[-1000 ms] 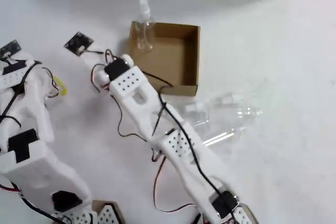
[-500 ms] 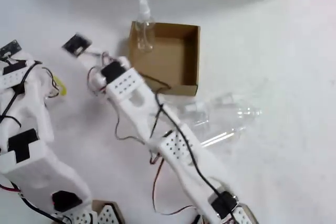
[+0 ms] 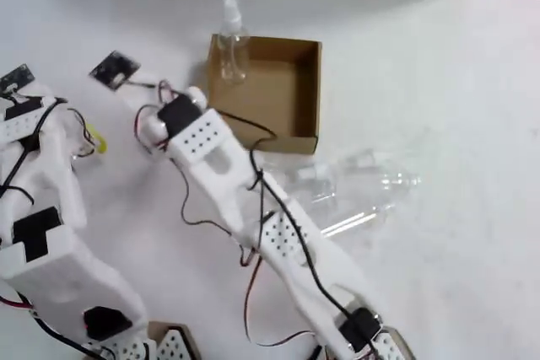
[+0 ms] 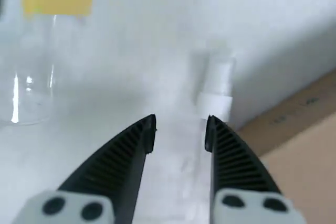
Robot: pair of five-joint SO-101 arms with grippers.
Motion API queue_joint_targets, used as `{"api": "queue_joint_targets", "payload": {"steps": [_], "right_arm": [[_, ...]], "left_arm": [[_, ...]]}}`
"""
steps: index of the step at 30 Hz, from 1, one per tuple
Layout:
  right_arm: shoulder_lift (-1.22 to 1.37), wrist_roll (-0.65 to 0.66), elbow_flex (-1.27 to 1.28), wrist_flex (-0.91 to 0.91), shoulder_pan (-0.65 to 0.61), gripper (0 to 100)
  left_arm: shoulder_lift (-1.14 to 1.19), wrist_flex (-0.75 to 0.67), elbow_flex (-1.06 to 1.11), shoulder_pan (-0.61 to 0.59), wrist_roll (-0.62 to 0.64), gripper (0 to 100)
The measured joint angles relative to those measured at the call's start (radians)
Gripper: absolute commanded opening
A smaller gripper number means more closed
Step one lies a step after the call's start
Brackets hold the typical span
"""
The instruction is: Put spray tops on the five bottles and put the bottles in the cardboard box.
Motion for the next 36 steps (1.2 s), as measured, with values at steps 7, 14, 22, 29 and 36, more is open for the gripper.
{"api": "queue_joint_targets", "payload": {"steps": [7, 14, 22, 29, 36], "right_arm": [[0.002, 0.031, -0.009, -0.028, 0.043, 13.0], [0.084, 0.055, -0.017, -0.095, 0.052, 13.1], [0.133, 0.055, -0.020, -0.114, 0.046, 13.1], [0.158, 0.055, -0.031, -0.114, 0.038, 13.1], [0.164, 0.055, -0.029, -0.069, 0.003, 13.1]], "left_arm": [[0.000, 0.000, 0.000, 0.000, 0.000, 3], [0.000, 0.000, 0.000, 0.000, 0.000, 3], [0.000, 0.000, 0.000, 0.000, 0.000, 3], [0.000, 0.000, 0.000, 0.000, 0.000, 3], [0.000, 0.000, 0.000, 0.000, 0.000, 3]]}}
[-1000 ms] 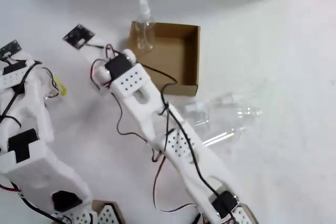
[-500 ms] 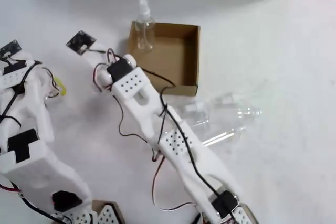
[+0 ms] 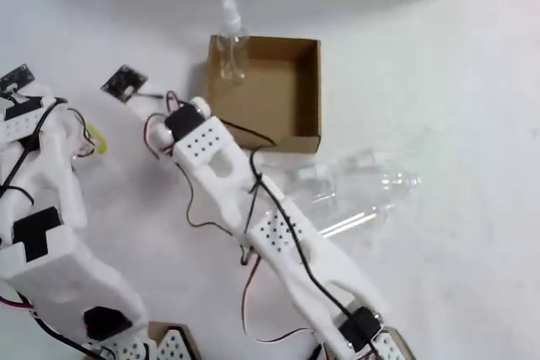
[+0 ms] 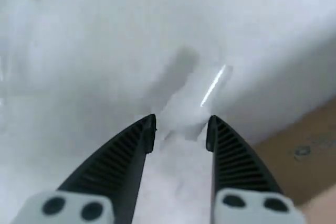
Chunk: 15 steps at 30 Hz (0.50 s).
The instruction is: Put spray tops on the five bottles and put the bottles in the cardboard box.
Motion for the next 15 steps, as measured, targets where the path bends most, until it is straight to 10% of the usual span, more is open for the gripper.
{"api": "queue_joint_targets", "payload": {"steps": [15], "right_arm": [[0.002, -0.247, -0.015, 0.064, -0.025, 13.0]], "left_arm": [[0.000, -0.005, 0.000, 0.000, 0.000, 3]]}}
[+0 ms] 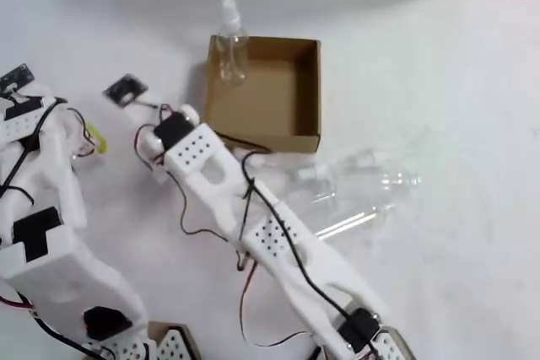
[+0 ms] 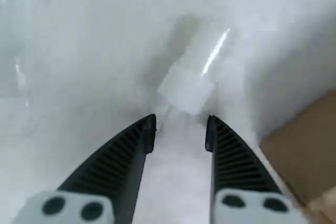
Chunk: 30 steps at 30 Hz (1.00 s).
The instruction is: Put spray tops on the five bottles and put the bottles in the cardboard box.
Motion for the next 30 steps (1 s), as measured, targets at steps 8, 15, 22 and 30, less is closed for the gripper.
{"api": "queue_joint_targets", "payload": {"steps": [8, 15, 22, 30], "right_arm": [[0.000, -0.189, -0.089, 0.000, 0.028, 13.0], [0.015, -0.241, -0.097, -0.041, 0.028, 13.0], [0.046, -0.252, -0.103, -0.072, 0.026, 13.0], [0.075, -0.338, -0.103, -0.138, 0.023, 13.0]], "left_arm": [[0.000, 0.000, 0.000, 0.000, 0.000, 3], [0.000, -0.002, 0.000, 0.000, 0.000, 3], [0.000, -0.002, 0.000, 0.000, 0.000, 3], [0.000, -0.002, 0.000, 0.000, 0.000, 3]]}}
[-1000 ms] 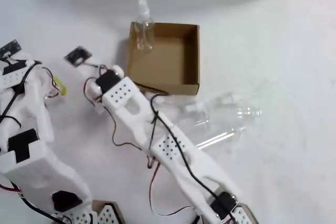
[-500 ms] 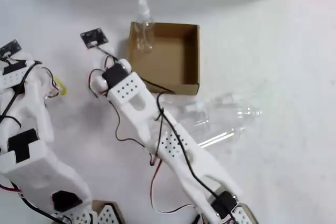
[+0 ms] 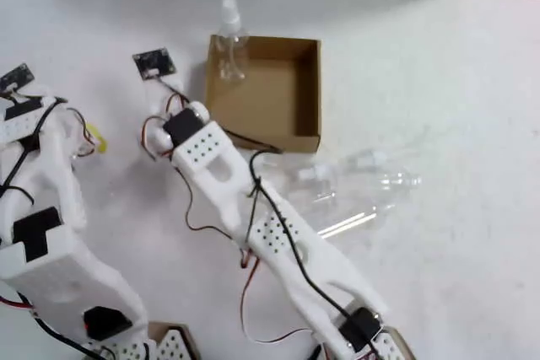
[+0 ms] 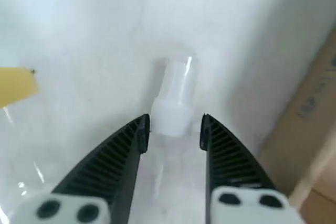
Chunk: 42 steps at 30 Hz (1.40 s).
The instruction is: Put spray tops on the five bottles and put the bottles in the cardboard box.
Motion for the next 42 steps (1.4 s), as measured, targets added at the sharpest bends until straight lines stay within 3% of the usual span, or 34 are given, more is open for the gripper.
{"api": "queue_joint_targets", "payload": {"steps": [9, 15, 26, 37, 42], "right_arm": [[0.009, -0.008, 0.000, -0.035, 0.000, 13.3], [0.009, -0.008, 0.000, -0.035, 0.000, 22.6], [0.025, -0.008, 0.000, -0.109, 0.003, 22.3], [0.026, 0.046, 0.000, -0.094, 0.003, 1.0], [0.026, 0.081, 0.000, -0.026, 0.003, 1.5]], "left_arm": [[0.000, 0.000, 0.000, 0.003, 0.000, 3], [0.000, 0.000, 0.000, 0.003, 0.000, 3], [0.000, 0.000, 0.000, 0.003, 0.000, 3], [0.000, 0.000, 0.000, 0.003, 0.000, 3], [0.000, 0.000, 0.000, 0.003, 0.000, 3]]}}
